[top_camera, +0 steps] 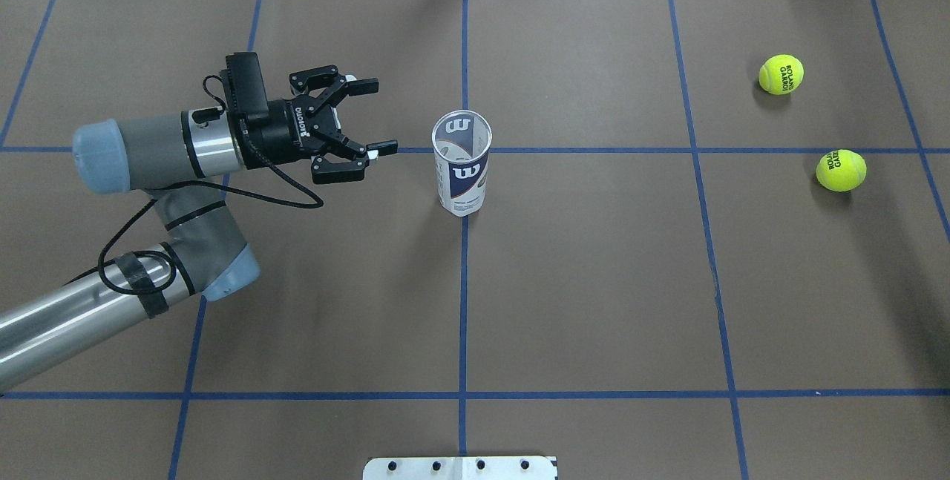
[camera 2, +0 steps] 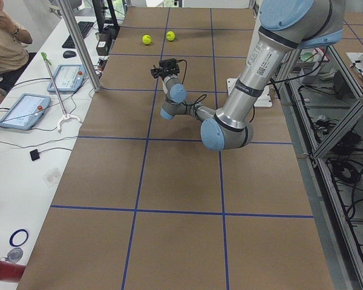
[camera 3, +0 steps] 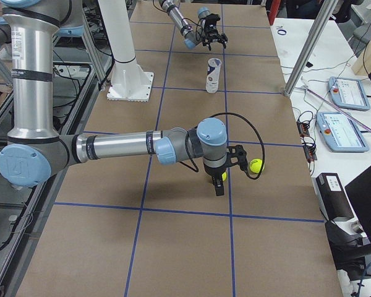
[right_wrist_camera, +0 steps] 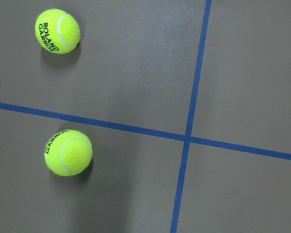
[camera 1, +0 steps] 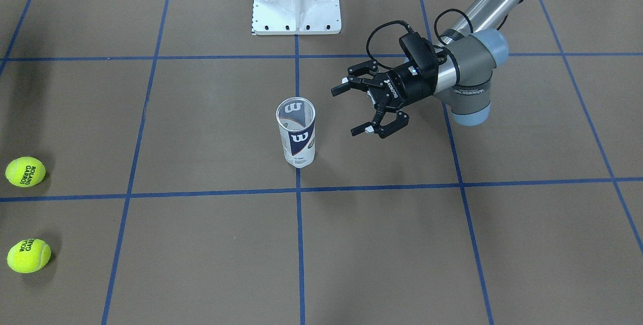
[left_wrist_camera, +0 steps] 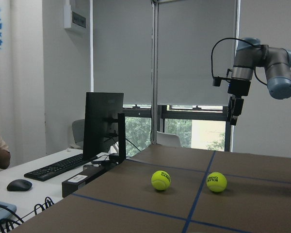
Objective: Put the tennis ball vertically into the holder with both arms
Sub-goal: 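Move the open left gripper to the upright can and grip it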
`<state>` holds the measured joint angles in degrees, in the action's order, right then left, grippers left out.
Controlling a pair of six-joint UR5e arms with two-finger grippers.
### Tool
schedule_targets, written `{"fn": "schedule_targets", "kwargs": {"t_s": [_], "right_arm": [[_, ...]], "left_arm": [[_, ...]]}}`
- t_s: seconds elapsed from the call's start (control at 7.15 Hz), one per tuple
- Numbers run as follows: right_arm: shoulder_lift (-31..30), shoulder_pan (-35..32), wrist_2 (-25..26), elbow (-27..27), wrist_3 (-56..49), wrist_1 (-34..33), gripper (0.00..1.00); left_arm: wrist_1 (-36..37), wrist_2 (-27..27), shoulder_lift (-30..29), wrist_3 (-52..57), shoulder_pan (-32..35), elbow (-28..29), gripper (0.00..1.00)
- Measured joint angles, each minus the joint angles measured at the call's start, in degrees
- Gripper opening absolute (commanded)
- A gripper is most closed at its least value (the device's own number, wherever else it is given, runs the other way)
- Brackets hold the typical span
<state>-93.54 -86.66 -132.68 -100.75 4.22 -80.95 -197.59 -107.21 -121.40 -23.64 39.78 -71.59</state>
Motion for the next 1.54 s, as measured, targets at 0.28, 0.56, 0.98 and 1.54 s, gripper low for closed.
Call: {"fn": "schedule_targets", "kwargs": {"t_s": [0.28, 0.56, 0.98, 1.54], "right_arm": [[-0.01, 0.0, -0.03, 0.08, 0.0, 0.0, 0.99], [-0.04, 0.0, -0.04, 0.11, 0.0, 0.0, 0.99], [-0.06, 0.0, -0.04, 0.16, 0.0, 0.0, 0.99], [-0.06, 0.0, -0.04, 0.12, 0.0, 0.0, 0.99]], "left_arm": [[4.99, -4.21, 0.83, 0.18, -0.14, 0.1, 0.99], [8.4, -4.48, -0.82, 0.6, -2.89, 0.35, 0.98], [11.9, -4.15, -4.15, 0.9, -4.43, 0.55, 0.99], [12.72, -0.68, -5.48, 5.78, -4.38, 1.76, 0.99]]}}
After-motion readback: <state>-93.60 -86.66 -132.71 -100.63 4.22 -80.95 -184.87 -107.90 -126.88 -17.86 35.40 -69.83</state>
